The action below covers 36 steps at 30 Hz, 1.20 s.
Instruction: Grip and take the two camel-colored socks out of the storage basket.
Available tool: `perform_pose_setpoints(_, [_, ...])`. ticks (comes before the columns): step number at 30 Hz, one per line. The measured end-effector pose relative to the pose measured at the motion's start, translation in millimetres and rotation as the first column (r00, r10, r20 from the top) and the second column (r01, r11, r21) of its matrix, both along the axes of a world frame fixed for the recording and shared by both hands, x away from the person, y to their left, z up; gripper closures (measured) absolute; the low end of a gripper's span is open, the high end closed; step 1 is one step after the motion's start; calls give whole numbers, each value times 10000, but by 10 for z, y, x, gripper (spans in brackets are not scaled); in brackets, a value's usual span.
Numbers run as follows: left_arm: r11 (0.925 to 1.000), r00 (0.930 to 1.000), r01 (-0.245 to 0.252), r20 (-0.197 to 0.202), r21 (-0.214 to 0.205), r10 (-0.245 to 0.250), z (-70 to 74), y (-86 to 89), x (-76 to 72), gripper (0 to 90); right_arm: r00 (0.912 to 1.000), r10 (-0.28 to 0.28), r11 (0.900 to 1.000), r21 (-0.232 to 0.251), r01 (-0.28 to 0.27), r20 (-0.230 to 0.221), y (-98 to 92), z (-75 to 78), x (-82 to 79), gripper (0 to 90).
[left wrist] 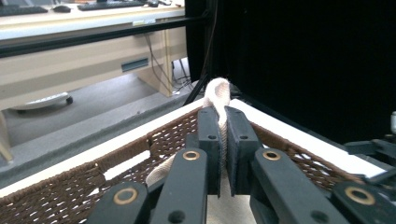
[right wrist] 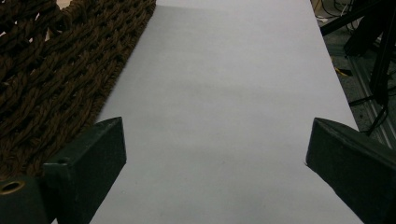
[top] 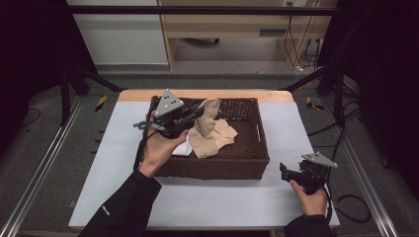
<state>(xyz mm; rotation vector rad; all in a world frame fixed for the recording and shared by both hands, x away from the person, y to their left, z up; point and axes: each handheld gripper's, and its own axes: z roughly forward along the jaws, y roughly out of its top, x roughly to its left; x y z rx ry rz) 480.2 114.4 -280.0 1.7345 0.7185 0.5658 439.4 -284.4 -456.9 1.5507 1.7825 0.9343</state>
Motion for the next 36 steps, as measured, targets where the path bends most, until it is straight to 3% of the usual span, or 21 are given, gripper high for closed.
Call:
perform_pose_setpoints(9, [9996, 9993, 257, 283, -123, -253, 70, 150, -331, 853, 10000, 1, 10000, -24, -1, -22, 1, 1, -6, 52])
perform_pose_setpoints(19, [9982, 9976, 601, 336, -89, -597, 0, 342, -679, 853, 10000, -49, 10000, -3, 49, 14, -10, 6, -24, 52])
perform_pose_setpoints(26, [9974, 9971, 701, 287, 160, -705, -180, 433, -873, 853, 10000, -39, 10000, 18, 39, -11, -6, 2, -26, 54])
perform_pose_setpoints(31, [9961, 9961, 880, -71, 38, -879, -357, 464, -958, 853, 10000, -41, 10000, 48, 41, -10, -6, 5, -33, 55])
perform_pose_setpoints(36, [9938, 9931, 1097, -439, 167, -1089, -578, 481, -1018, 853, 10000, -68, 10000, 43, 68, -66, -4, -1, -29, 55])
